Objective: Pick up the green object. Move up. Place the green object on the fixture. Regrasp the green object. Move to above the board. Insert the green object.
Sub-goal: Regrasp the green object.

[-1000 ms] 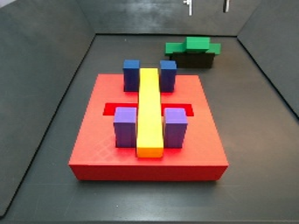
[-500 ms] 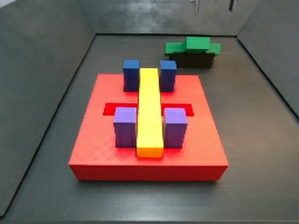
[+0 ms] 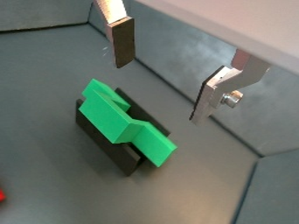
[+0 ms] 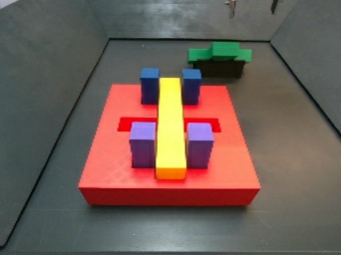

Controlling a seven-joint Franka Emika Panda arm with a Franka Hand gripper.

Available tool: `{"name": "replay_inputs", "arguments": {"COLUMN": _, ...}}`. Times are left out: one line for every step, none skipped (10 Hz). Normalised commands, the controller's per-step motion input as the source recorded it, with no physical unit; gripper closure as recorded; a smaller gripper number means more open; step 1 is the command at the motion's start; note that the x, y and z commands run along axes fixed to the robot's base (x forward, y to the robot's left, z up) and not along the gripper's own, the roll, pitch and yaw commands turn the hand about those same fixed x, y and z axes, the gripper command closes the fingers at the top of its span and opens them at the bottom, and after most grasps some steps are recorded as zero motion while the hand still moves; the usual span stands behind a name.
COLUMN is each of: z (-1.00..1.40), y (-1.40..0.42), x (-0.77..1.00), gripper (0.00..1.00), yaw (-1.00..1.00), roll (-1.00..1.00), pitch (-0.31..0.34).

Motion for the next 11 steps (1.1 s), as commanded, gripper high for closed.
{"name": "replay_inputs", "arguments": {"z": -0.03, "y": -0.32, "x": 0.13, "gripper": 0.00, "yaw": 0.14, "roll": 1.00, "pitch": 0.057}}
{"name": "replay_inputs", "arguments": {"z": -0.07, "y": -0.34, "x": 0.11, "gripper": 0.00, "yaw": 0.16, "roll": 1.00, "pitch": 0.060}}
{"name": "replay_inputs", "arguments": {"z": -0.07, "y": -0.33, "x": 0.09, "gripper": 0.00, "yaw": 0.18, "roll": 1.00, "pitch": 0.060}}
{"name": "replay_inputs", "arguments": {"z": -0.11, "y": -0.33, "x": 0.04, "gripper": 0.00, "yaw": 0.22, "roll": 1.00, "pitch": 0.066}}
{"name": "replay_inputs", "arguments": {"z": -0.12, "y": -0.29, "x": 0.00, "gripper": 0.00, "yaw": 0.26, "roll": 1.00, "pitch": 0.054}}
{"name": "replay_inputs", "arguments": {"z": -0.12, "y": -0.21, "x": 0.00, "gripper": 0.00, "yaw": 0.35, "roll": 1.00, "pitch": 0.043}}
{"name": "replay_inputs", "arguments": {"z": -0.30, "y": 0.00, "x": 0.00, "gripper": 0.00, "yaw": 0.62, "roll": 0.91, "pitch": 0.000}}
{"name": "replay_inputs", "arguments": {"z": -0.49, "y": 0.01, "x": 0.05, "gripper": 0.00, "yaw": 0.83, "roll": 0.54, "pitch": 0.000}}
{"name": "replay_inputs", "arguments": {"z": -0.40, "y": 0.00, "x": 0.17, "gripper": 0.00, "yaw": 0.73, "roll": 0.54, "pitch": 0.000}}
{"name": "replay_inputs", "arguments": {"z": -0.42, "y": -0.06, "x": 0.18, "gripper": 0.00, "yaw": 0.67, "roll": 0.63, "pitch": 0.000}}
{"name": "replay_inputs", "arguments": {"z": -0.19, "y": -0.30, "x": 0.05, "gripper": 0.00, "yaw": 0.45, "roll": 0.37, "pitch": 0.020}}
